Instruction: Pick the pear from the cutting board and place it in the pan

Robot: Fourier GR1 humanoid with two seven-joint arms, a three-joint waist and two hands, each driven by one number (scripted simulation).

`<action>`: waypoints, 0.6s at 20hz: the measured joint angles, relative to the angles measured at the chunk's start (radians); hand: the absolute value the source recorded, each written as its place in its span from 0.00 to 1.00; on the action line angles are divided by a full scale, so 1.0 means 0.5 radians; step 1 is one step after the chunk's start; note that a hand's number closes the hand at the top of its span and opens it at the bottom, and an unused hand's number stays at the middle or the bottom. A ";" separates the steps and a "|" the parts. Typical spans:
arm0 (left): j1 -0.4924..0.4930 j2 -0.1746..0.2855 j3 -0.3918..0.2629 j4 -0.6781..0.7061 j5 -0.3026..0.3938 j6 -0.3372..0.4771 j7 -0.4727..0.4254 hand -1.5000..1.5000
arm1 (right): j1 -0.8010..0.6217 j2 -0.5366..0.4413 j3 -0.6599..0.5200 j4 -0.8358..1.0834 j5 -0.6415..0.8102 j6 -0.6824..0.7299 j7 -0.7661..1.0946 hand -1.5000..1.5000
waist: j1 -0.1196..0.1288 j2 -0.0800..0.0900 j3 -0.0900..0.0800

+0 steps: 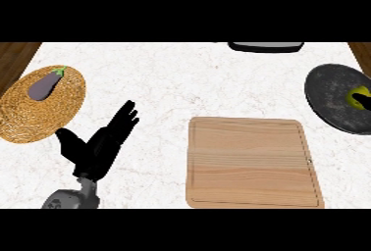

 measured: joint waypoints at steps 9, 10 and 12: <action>0.000 -0.013 0.024 0.022 -0.012 0.005 -0.013 0.50 | 0.276 -0.138 -0.174 0.129 -0.261 0.707 -0.398 0.00 | -0.038 -0.017 -0.008; -0.006 -0.001 0.044 0.028 -0.004 -0.004 -0.014 0.50 | 0.303 -0.160 -0.175 0.140 -0.275 0.794 -0.425 0.00 | -0.043 -0.020 -0.009; -0.023 0.015 0.078 0.057 0.013 -0.027 -0.014 0.50 | 0.368 -0.185 -0.181 0.156 -0.307 0.928 -0.496 0.00 | -0.051 -0.025 -0.011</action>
